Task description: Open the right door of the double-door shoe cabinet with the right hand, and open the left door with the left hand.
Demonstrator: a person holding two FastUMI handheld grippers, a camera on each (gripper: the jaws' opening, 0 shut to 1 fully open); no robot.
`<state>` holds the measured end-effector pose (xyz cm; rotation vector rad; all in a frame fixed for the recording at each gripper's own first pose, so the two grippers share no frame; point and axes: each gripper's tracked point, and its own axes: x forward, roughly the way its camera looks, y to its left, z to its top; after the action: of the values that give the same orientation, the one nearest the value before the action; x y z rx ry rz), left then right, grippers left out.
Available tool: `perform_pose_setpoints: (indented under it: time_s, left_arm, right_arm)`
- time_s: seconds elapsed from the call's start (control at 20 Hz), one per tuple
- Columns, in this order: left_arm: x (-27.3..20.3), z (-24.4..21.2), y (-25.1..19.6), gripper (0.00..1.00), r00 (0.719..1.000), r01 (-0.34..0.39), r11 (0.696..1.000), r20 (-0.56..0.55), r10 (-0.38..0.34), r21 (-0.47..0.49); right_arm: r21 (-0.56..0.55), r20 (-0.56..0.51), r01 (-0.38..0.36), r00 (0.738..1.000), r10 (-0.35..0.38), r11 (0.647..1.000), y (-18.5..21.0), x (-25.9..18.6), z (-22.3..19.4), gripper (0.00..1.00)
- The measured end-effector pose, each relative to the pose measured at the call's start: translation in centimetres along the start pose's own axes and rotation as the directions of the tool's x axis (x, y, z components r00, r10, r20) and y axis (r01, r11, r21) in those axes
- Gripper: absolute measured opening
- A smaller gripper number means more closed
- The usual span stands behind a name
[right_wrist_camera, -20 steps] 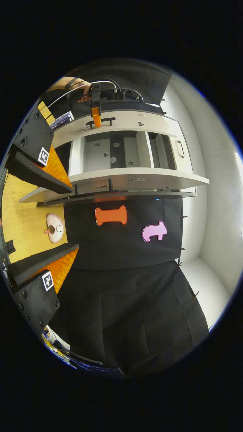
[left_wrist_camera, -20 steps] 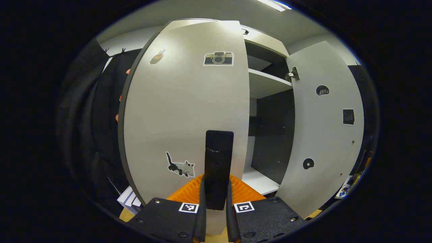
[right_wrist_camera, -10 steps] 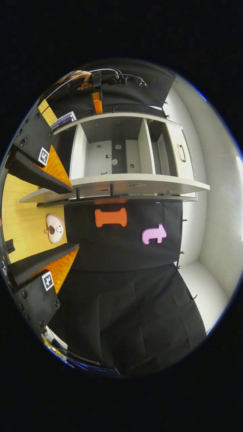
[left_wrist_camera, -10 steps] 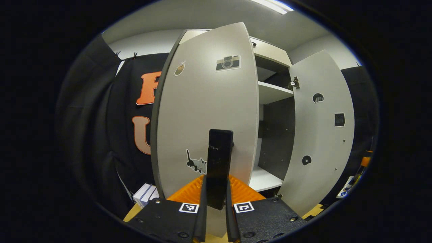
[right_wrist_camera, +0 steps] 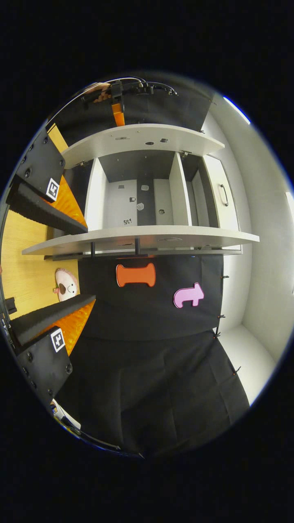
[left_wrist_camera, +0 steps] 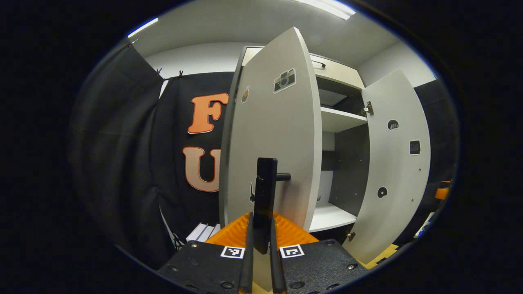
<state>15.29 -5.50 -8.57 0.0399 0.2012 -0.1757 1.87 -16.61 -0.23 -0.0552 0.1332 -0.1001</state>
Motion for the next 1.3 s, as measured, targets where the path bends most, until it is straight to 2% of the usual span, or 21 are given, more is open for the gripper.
perform_pose_setpoints:
  time_s: [0.1,0.25,0.35,0.65,1.15,1.2,1.3]
  left_arm:
    - [-0.3,0.1,0.5,0.14,1.000,0.003,1.000,0.010,-0.004,0.013]
    - [-0.5,0.2,0.5,0.12,0.998,0.053,0.998,0.027,-0.054,0.046]
    - [-0.5,0.2,1.0,0.10,0.998,0.045,0.997,0.040,-0.047,0.055]
    - [-0.8,0.3,2.5,0.12,0.998,0.052,0.999,0.042,-0.051,-0.008]
    - [-1.5,0.6,7.3,0.11,0.996,-0.058,0.998,0.061,0.058,-0.006]
    - [-1.5,0.6,8.0,0.07,0.995,-0.076,0.997,0.067,0.076,-0.003]
    - [-1.9,0.6,9.8,0.05,0.991,-0.111,0.994,0.073,0.110,0.004]
  right_arm:
    - [0.000,0.001,-0.009,1.000,0.009,1.000,0.3,0.3,0.1,0.98]
    - [0.003,0.008,-0.032,0.999,0.032,0.999,1.0,0.5,0.2,0.97]
    - [-0.001,0.004,-0.037,0.999,0.037,0.999,1.1,0.8,0.1,0.97]
    - [0.003,0.013,-0.033,0.999,0.033,0.999,0.6,0.6,0.4,0.97]
    - [0.006,0.017,-0.039,0.999,0.039,0.999,0.7,0.7,0.4,0.98]
    - [0.008,0.016,-0.039,0.999,0.039,0.999,0.8,0.7,0.4,0.97]
    - [0.008,0.012,-0.037,0.999,0.036,0.999,0.8,0.8,0.3,0.97]
